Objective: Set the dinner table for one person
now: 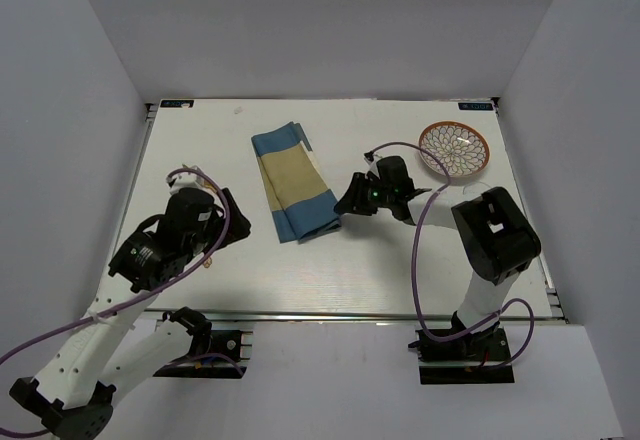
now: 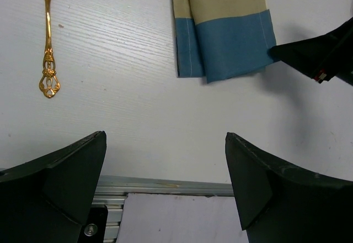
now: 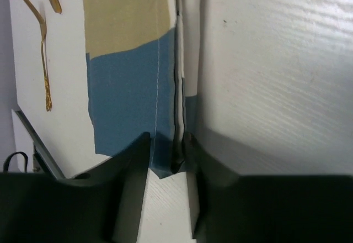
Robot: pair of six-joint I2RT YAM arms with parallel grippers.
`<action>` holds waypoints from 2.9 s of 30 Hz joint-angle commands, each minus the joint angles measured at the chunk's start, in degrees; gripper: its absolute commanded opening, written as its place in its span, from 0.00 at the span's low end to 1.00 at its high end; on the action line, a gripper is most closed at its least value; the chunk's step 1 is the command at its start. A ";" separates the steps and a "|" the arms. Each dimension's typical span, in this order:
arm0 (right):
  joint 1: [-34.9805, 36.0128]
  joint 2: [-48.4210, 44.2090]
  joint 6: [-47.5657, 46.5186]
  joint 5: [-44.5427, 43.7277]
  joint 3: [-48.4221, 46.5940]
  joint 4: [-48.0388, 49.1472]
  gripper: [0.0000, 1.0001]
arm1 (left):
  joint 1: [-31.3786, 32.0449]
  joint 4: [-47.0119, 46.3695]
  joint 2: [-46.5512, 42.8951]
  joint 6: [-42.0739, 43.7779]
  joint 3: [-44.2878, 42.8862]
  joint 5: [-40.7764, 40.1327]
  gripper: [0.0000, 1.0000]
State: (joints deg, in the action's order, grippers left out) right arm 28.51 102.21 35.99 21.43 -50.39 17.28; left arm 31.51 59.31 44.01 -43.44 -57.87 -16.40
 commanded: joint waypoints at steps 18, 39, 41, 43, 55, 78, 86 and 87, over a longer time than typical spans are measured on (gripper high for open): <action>-0.13 -13.69 5.68 2.13 3.64 7.70 0.00 | 0.40 -34.95 11.35 -12.61 20.93 11.31 0.93; -2.32 -21.62 5.06 -2.27 3.72 -0.23 0.00 | 2.06 -39.19 44.56 -17.82 9.45 7.88 0.62; -2.58 -21.62 5.06 -2.09 3.72 -0.31 0.00 | 2.68 -37.34 46.51 -18.08 7.69 8.05 0.57; -2.94 -21.44 5.06 -2.18 3.63 -1.02 0.00 | 3.38 -36.11 47.92 -18.52 7.33 8.23 0.54; -4.52 -19.86 5.50 -0.95 3.11 -1.81 0.00 | 6.37 -34.00 42.03 -19.40 10.41 6.56 0.73; -5.75 -22.58 6.20 1.95 5.04 -0.40 0.00 | 7.43 -30.93 54.08 -19.66 6.89 3.93 0.00; -8.21 -27.40 3.22 1.87 1.18 -6.19 0.00 | 6.11 -21.36 44.07 -13.96 -5.20 -7.74 0.00; -8.64 -28.46 1.91 0.90 0.65 -9.86 0.00 | 6.11 -18.29 42.06 -13.08 -7.33 -10.72 0.00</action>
State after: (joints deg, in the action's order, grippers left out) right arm 21.10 78.28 40.84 23.66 -45.80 11.51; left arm 38.24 34.09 93.62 -60.18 -57.67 -17.12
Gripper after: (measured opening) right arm 0.022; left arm 0.022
